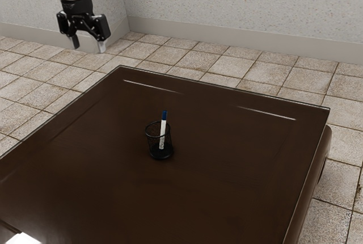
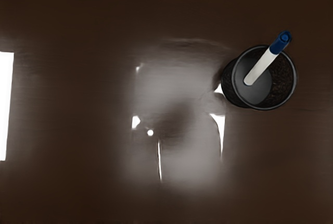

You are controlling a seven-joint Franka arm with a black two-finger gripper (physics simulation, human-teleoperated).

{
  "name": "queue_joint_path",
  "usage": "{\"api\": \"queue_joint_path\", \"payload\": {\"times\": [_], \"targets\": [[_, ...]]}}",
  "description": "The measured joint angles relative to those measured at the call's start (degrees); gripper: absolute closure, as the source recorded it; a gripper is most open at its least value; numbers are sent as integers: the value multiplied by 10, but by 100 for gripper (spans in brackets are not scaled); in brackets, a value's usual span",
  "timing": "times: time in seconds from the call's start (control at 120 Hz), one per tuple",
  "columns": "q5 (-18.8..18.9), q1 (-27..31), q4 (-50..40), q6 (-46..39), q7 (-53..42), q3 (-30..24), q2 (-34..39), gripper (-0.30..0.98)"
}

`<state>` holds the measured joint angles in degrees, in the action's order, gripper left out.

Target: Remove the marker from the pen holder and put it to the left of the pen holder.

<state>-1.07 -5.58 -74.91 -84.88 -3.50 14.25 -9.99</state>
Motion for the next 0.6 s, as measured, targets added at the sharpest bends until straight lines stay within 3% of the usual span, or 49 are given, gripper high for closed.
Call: {"api": "queue_joint_path", "payload": {"times": [0.1,0.6], "targets": [[0,-3,0,2,-5,-4,-6,1],[-11,-26,61,-99,-21,-52,-264,1]]}}
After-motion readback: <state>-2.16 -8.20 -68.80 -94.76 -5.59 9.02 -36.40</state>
